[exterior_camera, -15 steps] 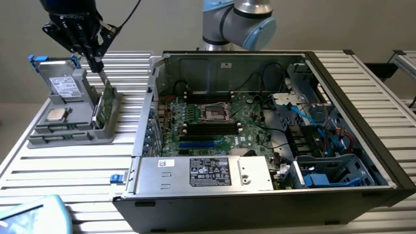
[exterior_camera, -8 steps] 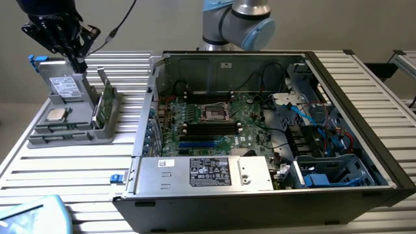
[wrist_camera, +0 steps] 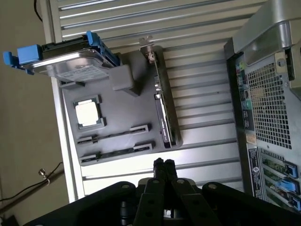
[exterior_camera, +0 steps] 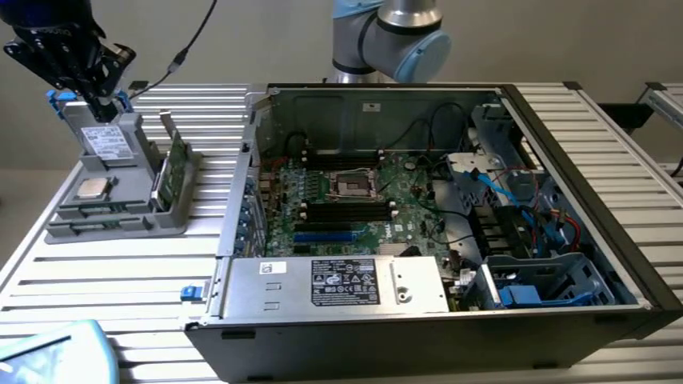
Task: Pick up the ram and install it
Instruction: 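Reach for the ram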
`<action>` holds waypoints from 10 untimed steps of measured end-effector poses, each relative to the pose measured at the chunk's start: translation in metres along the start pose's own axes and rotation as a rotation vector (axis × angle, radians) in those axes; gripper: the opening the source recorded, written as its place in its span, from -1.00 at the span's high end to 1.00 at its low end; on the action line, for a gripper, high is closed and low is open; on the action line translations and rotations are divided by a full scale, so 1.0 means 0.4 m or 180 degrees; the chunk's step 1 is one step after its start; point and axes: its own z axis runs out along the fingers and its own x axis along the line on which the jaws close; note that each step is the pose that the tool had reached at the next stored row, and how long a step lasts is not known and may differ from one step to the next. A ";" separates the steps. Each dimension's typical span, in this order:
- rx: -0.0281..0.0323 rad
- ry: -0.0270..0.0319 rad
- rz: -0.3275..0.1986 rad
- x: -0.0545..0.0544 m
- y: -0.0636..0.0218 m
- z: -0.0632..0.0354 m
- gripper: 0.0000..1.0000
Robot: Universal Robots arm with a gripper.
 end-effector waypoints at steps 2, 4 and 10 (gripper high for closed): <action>0.0003 0.0007 -0.0053 0.002 -0.002 0.002 0.79; 0.0008 0.0016 -0.0116 0.004 -0.004 0.004 0.79; 0.0022 0.0047 -0.0326 0.007 -0.007 0.011 0.79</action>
